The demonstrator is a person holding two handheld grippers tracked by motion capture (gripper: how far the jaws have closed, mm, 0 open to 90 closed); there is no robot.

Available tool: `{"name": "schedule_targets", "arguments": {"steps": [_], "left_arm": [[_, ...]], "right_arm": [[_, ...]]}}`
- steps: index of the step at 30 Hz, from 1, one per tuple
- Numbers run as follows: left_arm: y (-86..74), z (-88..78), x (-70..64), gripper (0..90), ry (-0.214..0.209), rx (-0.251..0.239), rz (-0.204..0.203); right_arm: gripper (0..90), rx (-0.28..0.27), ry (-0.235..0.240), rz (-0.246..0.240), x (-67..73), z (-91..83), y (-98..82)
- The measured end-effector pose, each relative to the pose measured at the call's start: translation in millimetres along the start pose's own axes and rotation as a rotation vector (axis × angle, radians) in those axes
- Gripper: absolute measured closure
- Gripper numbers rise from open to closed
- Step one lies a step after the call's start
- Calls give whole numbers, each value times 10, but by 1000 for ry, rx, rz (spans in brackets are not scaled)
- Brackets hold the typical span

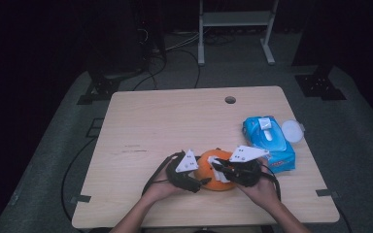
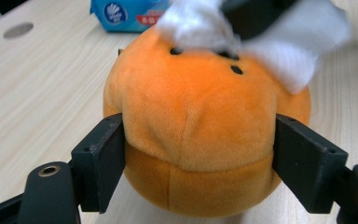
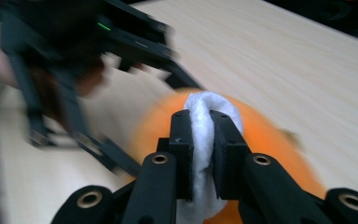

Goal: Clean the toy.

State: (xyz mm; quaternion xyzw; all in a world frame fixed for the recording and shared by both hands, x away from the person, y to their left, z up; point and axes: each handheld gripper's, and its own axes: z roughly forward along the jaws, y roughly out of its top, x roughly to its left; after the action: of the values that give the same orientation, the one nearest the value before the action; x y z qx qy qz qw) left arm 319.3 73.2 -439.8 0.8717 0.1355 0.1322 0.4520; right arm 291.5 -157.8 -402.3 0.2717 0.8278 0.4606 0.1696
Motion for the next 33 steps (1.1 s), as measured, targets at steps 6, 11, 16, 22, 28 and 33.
{"name": "schedule_targets", "arguments": {"steps": [6,11,16,22,28,33], "left_arm": [[42,-20,40,141,-18,-2,-17],[67,-58,-26,242,20,-31,47],[-2,-77,94,292,14,-24,-32],[14,-95,116,177,12,-52,-57],[54,-81,51,310,24,-59,-7],[-6,-117,163,353,25,-43,-77]], "right_arm": [[793,0,-9,37,-82,-25,-57],[790,6,7,-35,102,64,-3],[791,24,-51,-21,-46,-18,-63],[791,22,-25,47,-114,-71,-109],[791,24,42,-3,56,20,-50],[791,31,-22,11,-100,-45,-94]]}}
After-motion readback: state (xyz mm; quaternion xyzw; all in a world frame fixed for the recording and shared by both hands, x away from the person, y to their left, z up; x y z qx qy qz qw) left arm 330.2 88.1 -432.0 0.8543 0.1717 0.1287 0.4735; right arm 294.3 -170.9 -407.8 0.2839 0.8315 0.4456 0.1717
